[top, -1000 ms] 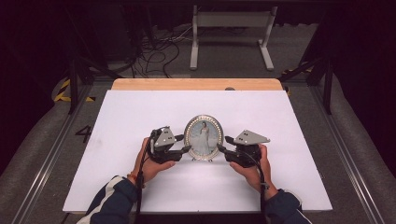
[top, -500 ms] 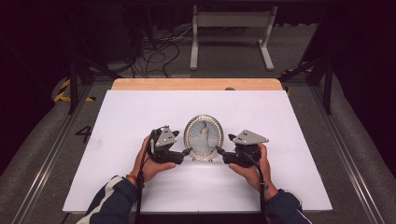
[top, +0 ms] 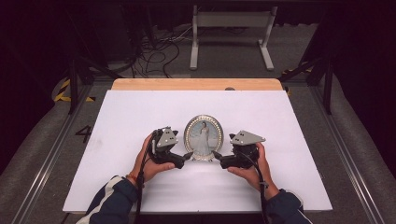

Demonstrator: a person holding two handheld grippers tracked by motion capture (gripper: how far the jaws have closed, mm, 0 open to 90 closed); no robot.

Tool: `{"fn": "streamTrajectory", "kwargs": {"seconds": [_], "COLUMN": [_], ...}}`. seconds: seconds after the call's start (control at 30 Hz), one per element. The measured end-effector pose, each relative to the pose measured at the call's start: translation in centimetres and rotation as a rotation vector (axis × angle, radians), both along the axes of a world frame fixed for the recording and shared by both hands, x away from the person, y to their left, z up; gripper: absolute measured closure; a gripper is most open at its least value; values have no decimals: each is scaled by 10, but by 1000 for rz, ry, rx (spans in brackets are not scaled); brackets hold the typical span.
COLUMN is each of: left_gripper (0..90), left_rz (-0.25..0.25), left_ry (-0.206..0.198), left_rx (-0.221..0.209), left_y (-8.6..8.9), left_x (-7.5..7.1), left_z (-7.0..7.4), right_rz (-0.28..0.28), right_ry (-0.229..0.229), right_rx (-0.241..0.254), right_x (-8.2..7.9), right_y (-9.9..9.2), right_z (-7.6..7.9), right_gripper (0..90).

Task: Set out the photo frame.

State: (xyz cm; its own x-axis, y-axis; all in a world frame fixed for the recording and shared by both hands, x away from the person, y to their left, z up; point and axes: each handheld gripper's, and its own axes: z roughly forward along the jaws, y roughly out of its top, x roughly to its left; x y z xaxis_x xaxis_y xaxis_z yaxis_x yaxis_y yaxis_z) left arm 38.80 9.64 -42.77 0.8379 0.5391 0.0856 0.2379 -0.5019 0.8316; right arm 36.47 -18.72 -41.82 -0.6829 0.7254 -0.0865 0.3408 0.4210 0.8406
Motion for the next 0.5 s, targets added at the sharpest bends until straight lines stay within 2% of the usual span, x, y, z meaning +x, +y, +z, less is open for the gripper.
{"fn": "streamTrajectory", "kwargs": {"seconds": [0.03,0.1,0.37,0.5], "left_gripper": [60,62,70,69], "left_rz": [-1,-1,-7,-11], "left_ry": [-5,-11,-28,-33], "left_rx": [5,8,24,30], "left_y": [0,1,3,4], "left_x": [0,-1,-4,-5], "left_z": [0,1,3,2], "right_rz": [12,36,21,26], "right_ry": [-3,-7,-20,-25], "right_rx": [8,-8,-35,-85], "right_x": [0,-2,-3,-4], "right_y": [0,0,0,2], "right_z": [1,2,5,6], "right_gripper": [93,86,111,122]}}
